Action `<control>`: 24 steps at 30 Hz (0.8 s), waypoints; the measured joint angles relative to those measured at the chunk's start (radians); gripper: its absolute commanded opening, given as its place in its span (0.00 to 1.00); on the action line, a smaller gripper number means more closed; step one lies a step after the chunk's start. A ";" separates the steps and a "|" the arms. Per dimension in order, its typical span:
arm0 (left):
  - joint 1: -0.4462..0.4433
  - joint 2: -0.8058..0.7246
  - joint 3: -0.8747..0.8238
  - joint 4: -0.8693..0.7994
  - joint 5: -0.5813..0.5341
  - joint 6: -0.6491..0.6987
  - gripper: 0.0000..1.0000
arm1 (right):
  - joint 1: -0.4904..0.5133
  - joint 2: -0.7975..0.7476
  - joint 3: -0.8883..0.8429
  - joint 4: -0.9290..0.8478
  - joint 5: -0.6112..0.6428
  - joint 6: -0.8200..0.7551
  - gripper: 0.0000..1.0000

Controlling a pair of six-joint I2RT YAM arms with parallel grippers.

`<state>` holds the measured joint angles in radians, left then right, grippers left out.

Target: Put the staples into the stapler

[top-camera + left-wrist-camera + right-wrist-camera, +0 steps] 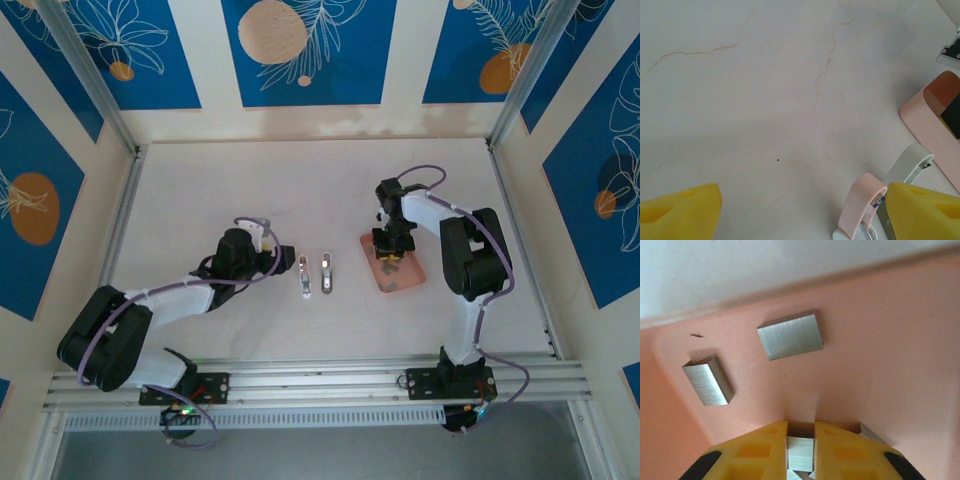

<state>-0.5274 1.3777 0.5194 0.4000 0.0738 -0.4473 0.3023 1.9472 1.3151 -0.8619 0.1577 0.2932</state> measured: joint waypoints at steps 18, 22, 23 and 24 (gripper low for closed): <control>0.000 -0.097 0.000 -0.085 -0.052 0.022 0.87 | 0.040 -0.241 -0.204 0.251 -0.019 0.136 0.15; 0.006 -0.108 0.000 -0.105 -0.051 0.047 0.88 | 0.087 -0.278 -0.237 0.304 0.020 0.203 0.15; 0.008 -0.110 0.000 -0.102 -0.052 0.054 0.88 | 0.101 -0.287 -0.247 0.315 0.035 0.220 0.15; 0.010 -0.112 -0.001 -0.101 -0.052 0.058 0.87 | 0.111 -0.294 -0.256 0.322 0.047 0.233 0.15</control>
<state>-0.5175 1.2655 0.5186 0.2993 0.0219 -0.3889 0.4137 1.6527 1.0592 -0.5400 0.2047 0.5266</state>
